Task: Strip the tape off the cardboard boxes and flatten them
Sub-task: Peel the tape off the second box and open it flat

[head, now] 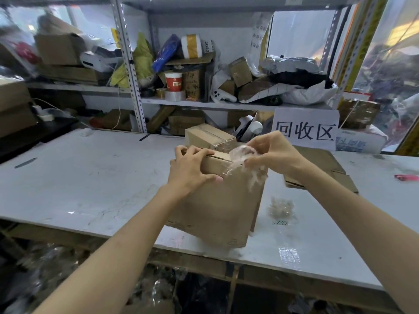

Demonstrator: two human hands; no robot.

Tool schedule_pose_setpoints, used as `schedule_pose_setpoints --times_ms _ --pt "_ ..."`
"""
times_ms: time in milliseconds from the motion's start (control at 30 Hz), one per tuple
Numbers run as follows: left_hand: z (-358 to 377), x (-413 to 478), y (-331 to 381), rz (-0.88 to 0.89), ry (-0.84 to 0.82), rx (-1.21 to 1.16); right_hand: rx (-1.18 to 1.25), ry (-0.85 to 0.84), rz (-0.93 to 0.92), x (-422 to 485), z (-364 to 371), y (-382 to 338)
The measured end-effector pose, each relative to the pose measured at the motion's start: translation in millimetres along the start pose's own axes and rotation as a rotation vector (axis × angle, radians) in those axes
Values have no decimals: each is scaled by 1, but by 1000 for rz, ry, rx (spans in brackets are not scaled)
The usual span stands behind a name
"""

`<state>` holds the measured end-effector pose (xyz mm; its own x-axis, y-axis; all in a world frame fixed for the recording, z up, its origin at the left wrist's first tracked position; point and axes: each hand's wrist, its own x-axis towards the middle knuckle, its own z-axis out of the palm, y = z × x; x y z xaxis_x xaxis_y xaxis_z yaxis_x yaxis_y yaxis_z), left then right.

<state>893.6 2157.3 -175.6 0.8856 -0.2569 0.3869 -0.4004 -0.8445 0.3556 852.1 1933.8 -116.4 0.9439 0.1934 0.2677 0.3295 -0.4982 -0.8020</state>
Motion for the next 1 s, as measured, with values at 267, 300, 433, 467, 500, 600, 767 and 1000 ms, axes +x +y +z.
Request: schedule_pose_setpoints --times_ms 267,300,433,467,500,600,767,1000 --pt "4 -3 4 -64 69 55 163 -57 110 -7 11 5" --pt "5 -4 5 -75 72 55 188 -55 107 -8 11 6" --pt "9 -2 13 -51 57 59 237 -51 98 -10 4 14" --pt "10 -1 15 -44 58 61 226 -56 102 -11 3 15" --pt "10 0 16 -38 59 62 218 -64 109 -12 2 17" --pt "11 2 20 -27 65 44 197 -75 119 -12 1 20" --pt "13 0 16 -74 50 20 397 -5 138 -14 -2 21" --pt "11 3 11 -112 57 -79 270 84 102 -13 -19 26"
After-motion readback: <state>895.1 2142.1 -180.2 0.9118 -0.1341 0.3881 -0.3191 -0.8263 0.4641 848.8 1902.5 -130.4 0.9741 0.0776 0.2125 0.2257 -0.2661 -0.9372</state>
